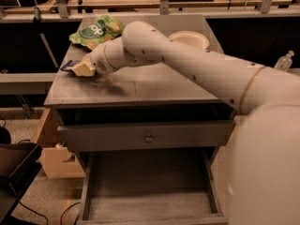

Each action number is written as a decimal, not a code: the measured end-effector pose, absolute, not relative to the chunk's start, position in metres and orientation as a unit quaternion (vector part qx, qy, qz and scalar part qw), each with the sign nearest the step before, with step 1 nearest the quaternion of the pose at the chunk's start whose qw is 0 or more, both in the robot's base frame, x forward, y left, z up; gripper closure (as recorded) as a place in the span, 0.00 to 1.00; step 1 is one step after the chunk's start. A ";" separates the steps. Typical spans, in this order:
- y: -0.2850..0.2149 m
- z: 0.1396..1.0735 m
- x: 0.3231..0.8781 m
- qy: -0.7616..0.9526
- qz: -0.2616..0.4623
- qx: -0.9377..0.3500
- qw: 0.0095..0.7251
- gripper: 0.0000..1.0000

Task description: Place rxbar blueberry into middle drawer

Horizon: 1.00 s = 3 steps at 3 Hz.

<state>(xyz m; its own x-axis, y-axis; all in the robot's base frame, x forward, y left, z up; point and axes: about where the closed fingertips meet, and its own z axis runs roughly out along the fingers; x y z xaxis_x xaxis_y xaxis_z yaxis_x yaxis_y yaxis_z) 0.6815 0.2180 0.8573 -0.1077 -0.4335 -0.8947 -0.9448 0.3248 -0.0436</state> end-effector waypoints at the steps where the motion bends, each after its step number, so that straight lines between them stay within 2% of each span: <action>1: 0.153 0.902 0.625 0.700 0.256 -0.481 0.463 1.00; 3: 0.051 0.979 0.527 0.716 0.189 -0.455 0.495 1.00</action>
Offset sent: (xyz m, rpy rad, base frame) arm -0.1746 -0.2064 0.1843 -0.0962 -0.1997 -0.2677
